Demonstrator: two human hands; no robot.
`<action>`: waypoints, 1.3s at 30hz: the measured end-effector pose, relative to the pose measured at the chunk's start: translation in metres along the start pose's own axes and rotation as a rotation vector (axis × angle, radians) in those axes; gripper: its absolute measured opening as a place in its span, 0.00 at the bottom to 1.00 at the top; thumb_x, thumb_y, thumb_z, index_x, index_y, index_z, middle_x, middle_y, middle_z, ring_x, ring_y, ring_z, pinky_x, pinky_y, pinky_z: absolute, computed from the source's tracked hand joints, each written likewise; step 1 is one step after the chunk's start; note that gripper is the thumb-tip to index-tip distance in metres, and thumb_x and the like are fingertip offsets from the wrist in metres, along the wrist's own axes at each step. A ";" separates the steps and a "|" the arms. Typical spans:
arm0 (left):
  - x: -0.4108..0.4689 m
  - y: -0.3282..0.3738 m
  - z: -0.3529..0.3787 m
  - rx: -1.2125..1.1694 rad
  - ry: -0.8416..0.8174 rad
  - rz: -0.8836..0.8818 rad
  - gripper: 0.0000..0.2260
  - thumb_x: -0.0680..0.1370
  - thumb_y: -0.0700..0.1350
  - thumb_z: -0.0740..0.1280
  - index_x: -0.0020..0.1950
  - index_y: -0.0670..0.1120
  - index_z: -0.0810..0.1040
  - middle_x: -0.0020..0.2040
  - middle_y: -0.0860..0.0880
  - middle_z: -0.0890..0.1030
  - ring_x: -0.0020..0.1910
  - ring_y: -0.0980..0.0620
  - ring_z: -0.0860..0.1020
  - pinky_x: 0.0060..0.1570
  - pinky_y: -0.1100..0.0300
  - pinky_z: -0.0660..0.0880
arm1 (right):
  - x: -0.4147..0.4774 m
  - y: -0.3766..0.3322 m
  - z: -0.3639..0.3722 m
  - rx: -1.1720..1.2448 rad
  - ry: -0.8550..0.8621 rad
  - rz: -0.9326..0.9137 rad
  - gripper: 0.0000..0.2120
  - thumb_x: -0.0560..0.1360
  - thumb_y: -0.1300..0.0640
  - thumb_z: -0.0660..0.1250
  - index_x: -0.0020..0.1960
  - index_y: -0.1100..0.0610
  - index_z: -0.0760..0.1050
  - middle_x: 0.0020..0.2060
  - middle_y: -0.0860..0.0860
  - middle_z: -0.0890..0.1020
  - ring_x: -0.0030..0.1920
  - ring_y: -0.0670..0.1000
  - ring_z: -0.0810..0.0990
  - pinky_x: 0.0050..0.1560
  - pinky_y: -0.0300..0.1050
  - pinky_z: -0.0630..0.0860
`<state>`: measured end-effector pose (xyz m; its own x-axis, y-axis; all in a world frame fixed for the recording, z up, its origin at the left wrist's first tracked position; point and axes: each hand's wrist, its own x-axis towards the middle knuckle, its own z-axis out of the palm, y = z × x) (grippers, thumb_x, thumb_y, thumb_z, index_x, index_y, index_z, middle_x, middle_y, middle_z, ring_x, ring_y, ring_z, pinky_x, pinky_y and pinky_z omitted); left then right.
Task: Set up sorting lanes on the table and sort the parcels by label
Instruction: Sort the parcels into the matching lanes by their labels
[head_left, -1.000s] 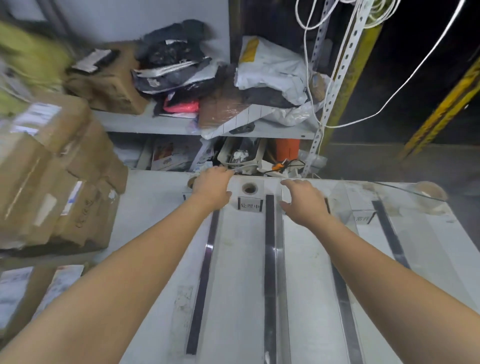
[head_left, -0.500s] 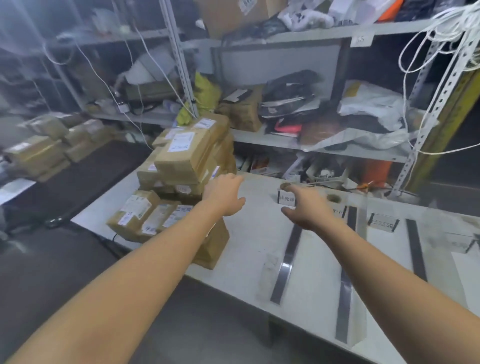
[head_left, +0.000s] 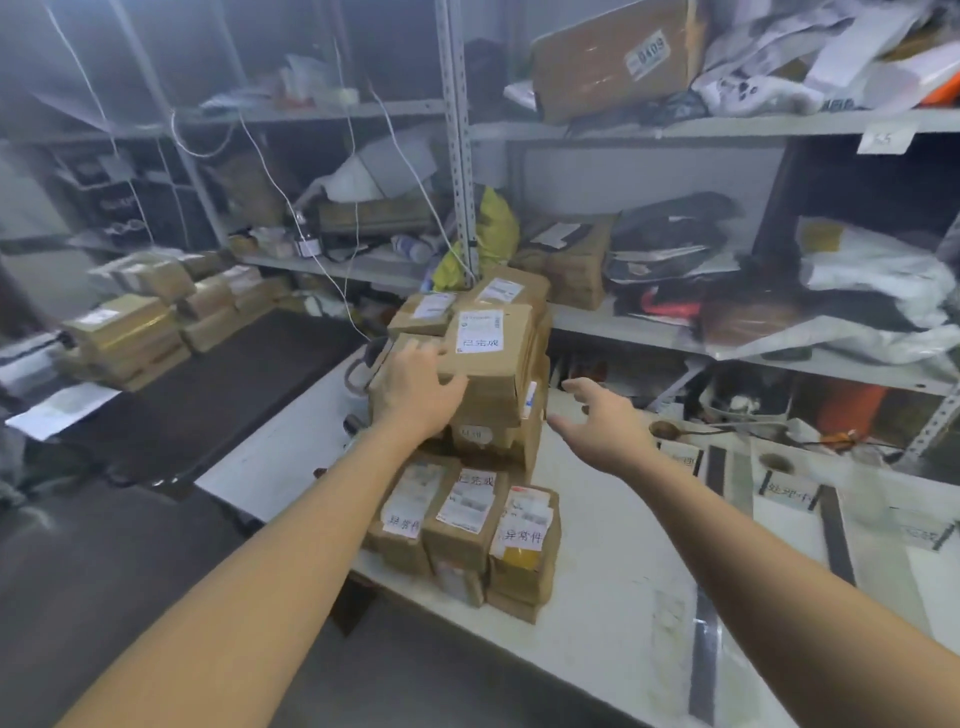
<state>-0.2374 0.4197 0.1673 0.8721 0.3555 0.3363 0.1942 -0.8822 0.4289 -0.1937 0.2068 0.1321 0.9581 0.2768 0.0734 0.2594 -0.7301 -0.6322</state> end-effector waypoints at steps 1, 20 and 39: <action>0.015 -0.014 0.001 -0.085 0.021 -0.055 0.19 0.78 0.55 0.65 0.65 0.47 0.76 0.59 0.46 0.77 0.57 0.46 0.76 0.54 0.51 0.76 | 0.012 -0.011 0.008 0.069 0.020 0.035 0.28 0.78 0.44 0.66 0.74 0.52 0.66 0.69 0.51 0.74 0.67 0.53 0.74 0.61 0.50 0.73; 0.077 -0.050 0.069 -0.829 -0.401 -0.216 0.28 0.76 0.47 0.71 0.74 0.54 0.65 0.62 0.54 0.75 0.56 0.53 0.73 0.50 0.58 0.73 | 0.077 -0.062 0.068 0.682 0.135 0.317 0.19 0.74 0.57 0.73 0.64 0.56 0.77 0.54 0.49 0.83 0.51 0.48 0.81 0.40 0.36 0.76; -0.094 0.219 0.096 -0.935 -0.464 0.068 0.31 0.71 0.49 0.76 0.72 0.54 0.70 0.61 0.56 0.79 0.59 0.55 0.77 0.53 0.57 0.77 | -0.121 0.122 -0.134 0.734 0.425 0.217 0.17 0.73 0.61 0.73 0.62 0.55 0.80 0.51 0.48 0.85 0.50 0.47 0.84 0.49 0.41 0.81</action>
<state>-0.2334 0.1633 0.1488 0.9934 -0.0139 0.1140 -0.1141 -0.2350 0.9653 -0.2617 0.0006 0.1499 0.9793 -0.1850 0.0826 0.0623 -0.1126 -0.9917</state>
